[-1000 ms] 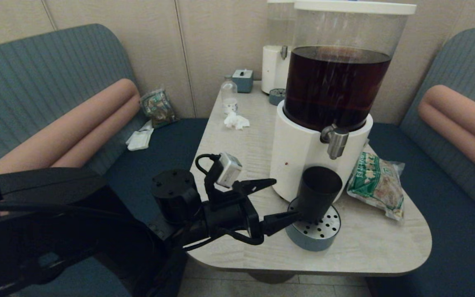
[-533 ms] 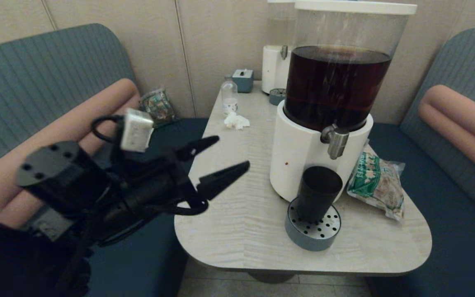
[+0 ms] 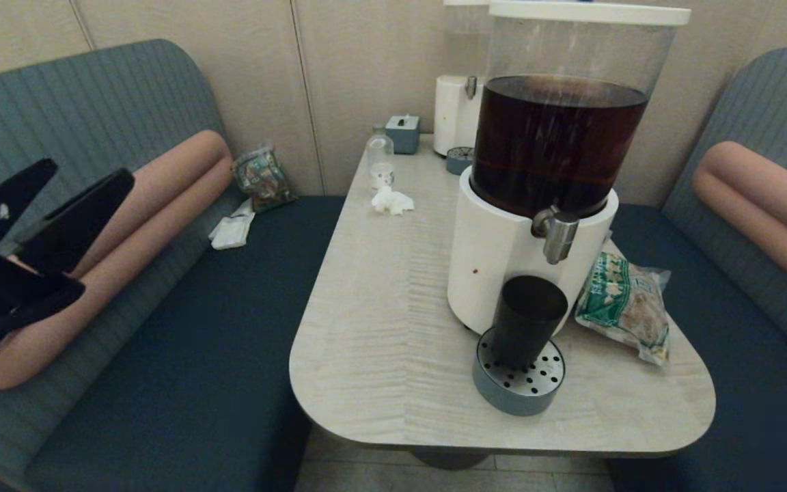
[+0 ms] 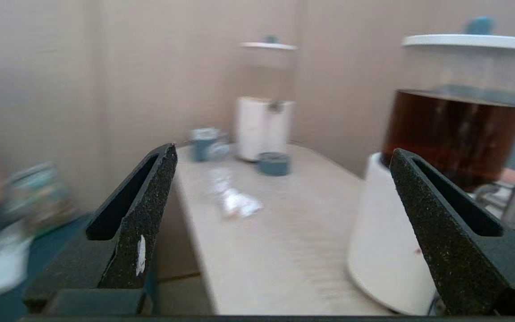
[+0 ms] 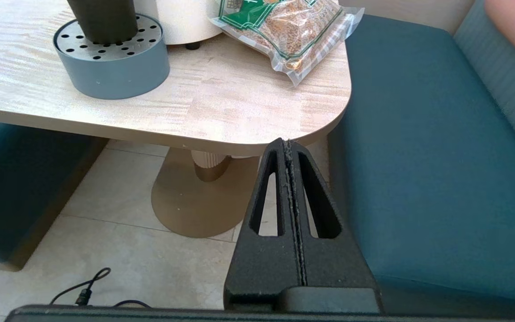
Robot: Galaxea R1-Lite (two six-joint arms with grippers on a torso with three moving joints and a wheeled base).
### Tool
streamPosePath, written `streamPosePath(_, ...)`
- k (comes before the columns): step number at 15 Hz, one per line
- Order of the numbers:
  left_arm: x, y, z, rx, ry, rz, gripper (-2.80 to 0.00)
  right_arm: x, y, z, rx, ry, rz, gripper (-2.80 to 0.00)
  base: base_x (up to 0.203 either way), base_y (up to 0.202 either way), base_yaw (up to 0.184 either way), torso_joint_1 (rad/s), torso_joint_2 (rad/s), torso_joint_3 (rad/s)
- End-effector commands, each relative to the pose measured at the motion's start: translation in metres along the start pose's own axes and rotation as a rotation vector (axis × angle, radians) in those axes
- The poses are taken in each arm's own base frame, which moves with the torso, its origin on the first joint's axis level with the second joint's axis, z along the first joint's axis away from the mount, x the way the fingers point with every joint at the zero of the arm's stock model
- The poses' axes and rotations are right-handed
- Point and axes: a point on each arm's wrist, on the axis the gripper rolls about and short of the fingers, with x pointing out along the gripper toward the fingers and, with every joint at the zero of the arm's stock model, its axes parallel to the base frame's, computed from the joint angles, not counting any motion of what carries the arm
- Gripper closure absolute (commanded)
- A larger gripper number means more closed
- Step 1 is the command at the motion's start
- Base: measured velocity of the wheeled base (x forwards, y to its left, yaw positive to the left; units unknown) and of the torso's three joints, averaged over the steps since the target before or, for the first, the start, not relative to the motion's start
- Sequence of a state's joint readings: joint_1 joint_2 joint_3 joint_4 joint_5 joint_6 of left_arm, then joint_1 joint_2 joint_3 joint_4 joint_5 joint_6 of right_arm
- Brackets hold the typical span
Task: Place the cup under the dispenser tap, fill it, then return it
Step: Turn on the faucet
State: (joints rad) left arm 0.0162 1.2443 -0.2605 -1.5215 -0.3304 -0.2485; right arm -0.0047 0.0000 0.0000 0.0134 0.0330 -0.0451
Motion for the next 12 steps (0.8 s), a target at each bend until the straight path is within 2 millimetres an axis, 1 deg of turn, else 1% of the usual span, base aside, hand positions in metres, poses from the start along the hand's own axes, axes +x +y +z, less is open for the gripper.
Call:
streamPosePath(1,-0.035,-0.013,0.014,0.028,-0.060,0.028,-2.80,0.000,0.000,0.000,0.001,0.002,-0.001,0.00,0.000,0.000,0.000,0.000,0.00,0.000)
streamPosePath(2,-0.042,-0.016,0.017,0.035,-0.080,0.032,0.00,0.000,0.000,0.000,-0.002,0.002,-0.001,0.00,0.000,0.000,0.000,0.000,0.00,0.000)
streamPosePath(5,-0.062,-0.027,0.031,0.039,-0.106,0.042,0.00,0.000,0.000,0.000,-0.002,0.002,-0.001,0.00,0.000,0.000,0.000,0.000,0.00,0.000)
streamPosePath(8,-0.088,-0.041,0.050,-0.038,-0.071,0.055,0.00,0.000,0.000,0.000,0.001,0.002,-0.001,0.00,0.000,0.000,0.000,0.000,0.00,0.000)
streamPosePath(9,-0.098,-0.046,0.053,-0.079,-0.017,0.072,0.00,0.000,0.000,0.000,0.001,0.002,0.001,0.00,0.000,0.000,0.000,0.000,0.00,0.000)
streamPosePath(12,-0.139,-0.062,0.055,-0.169,0.168,0.126,0.00,0.000,0.000,0.000,0.001,0.002,0.000,0.00,0.000,0.000,0.000,0.000,0.00,0.000)
